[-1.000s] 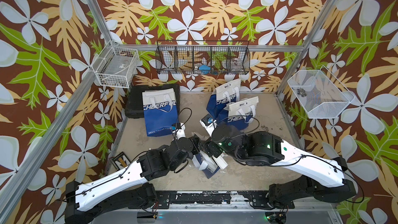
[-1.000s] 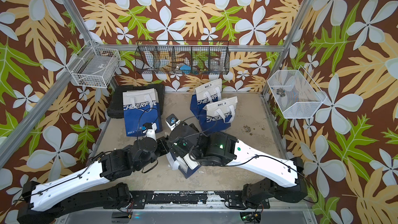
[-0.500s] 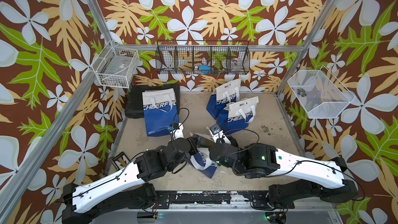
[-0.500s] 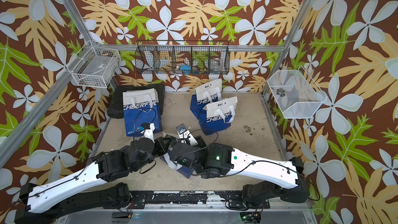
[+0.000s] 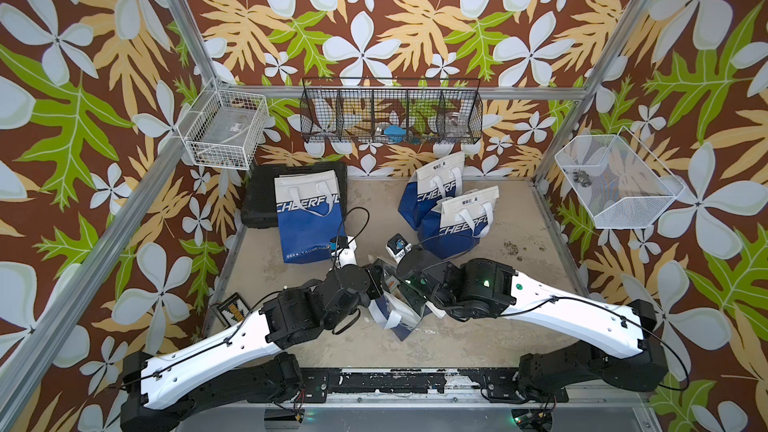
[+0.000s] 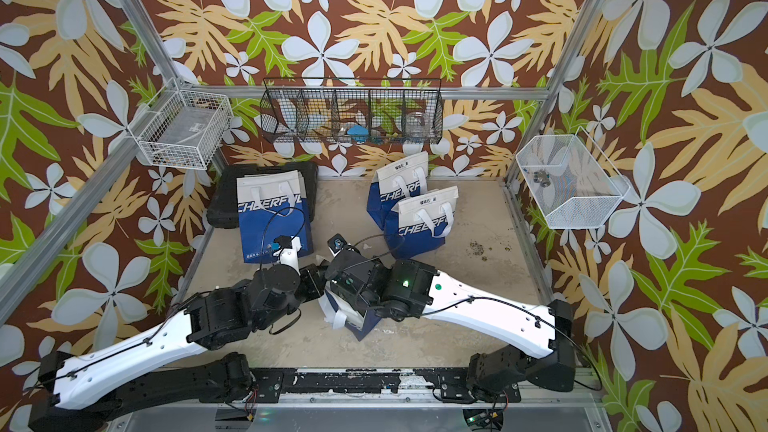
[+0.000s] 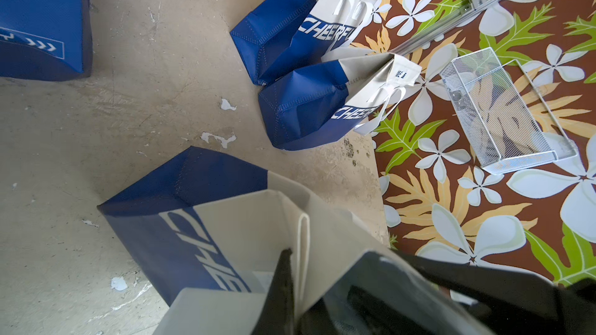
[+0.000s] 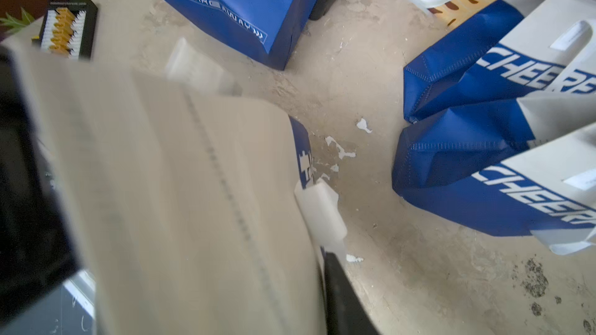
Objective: Open the takeout bag
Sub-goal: Open the takeout bag at the center of the board.
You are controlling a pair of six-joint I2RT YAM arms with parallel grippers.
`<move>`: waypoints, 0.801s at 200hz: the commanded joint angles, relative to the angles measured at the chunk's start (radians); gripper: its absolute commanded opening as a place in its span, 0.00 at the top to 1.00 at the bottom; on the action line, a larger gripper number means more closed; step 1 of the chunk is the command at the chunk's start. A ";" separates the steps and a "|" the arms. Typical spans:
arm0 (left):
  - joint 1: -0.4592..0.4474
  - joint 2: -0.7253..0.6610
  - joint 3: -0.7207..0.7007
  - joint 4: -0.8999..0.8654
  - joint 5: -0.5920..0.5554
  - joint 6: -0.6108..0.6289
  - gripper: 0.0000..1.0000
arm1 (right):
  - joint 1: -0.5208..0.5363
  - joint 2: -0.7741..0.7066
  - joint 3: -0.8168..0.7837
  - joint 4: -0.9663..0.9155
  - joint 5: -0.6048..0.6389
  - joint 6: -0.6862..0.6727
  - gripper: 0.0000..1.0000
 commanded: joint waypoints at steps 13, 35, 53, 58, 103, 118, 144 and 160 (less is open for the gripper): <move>0.086 -0.010 0.017 0.006 0.011 0.062 1.00 | -0.069 0.053 0.169 -0.080 0.030 -0.078 1.00; 0.135 -0.002 0.025 0.007 0.046 0.087 1.00 | -0.143 0.107 0.266 -0.102 -0.027 -0.135 0.99; 0.137 0.012 0.038 0.007 0.045 0.100 1.00 | -0.167 0.136 0.271 -0.100 -0.043 -0.164 0.65; 0.137 0.016 0.039 0.007 0.046 0.102 1.00 | -0.169 0.136 0.260 -0.095 -0.045 -0.166 0.60; 0.147 0.027 0.041 0.003 0.041 0.120 1.00 | -0.170 0.031 0.106 -0.055 -0.082 -0.136 0.60; 0.149 0.033 0.043 0.003 0.045 0.125 1.00 | -0.168 -0.027 0.062 -0.038 -0.102 -0.126 0.68; 0.151 0.046 0.045 0.013 0.051 0.129 1.00 | -0.168 -0.060 0.012 -0.026 -0.154 -0.138 0.96; 0.153 0.048 0.046 0.027 0.055 0.144 1.00 | -0.170 -0.028 0.026 -0.010 -0.165 -0.157 1.00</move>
